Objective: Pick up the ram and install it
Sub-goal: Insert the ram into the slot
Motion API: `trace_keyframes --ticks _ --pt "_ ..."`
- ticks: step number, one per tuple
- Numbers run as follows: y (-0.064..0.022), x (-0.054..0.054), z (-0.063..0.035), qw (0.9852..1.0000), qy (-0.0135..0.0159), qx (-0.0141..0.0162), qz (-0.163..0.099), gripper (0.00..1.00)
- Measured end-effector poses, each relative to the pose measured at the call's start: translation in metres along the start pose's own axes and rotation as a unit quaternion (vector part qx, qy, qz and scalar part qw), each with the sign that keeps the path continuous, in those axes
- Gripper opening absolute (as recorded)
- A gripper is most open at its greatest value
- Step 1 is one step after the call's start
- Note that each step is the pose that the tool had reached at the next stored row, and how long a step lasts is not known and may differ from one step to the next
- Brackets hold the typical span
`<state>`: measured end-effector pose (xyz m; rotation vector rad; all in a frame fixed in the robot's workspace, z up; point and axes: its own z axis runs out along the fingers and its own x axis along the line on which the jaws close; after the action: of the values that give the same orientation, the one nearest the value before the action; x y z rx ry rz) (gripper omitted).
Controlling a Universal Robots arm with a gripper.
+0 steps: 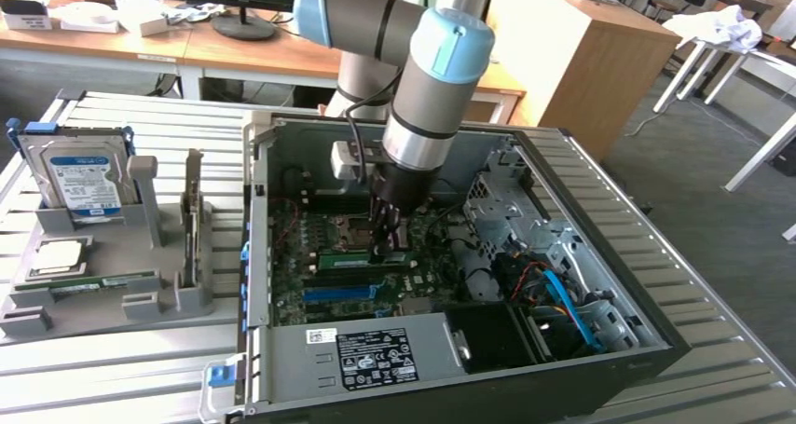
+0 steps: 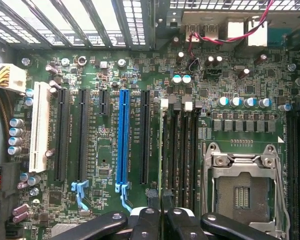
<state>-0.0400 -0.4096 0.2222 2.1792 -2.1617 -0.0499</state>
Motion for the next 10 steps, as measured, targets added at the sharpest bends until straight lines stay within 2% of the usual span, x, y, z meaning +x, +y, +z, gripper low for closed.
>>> trace_keyframes --ticks 3,5,7,10 --pt "0.0000 -0.0001 -0.0003 1.0000 -0.0002 0.0000 0.000 0.13" --pt "0.0001 -0.0005 -0.0027 1.0000 -0.0024 0.0006 0.000 0.13" --pt "0.0006 0.0001 -0.0070 1.0000 -0.0019 0.0000 0.000 0.13" --pt "0.0005 0.0001 -0.0070 1.0000 -0.0042 0.0001 0.000 0.13"
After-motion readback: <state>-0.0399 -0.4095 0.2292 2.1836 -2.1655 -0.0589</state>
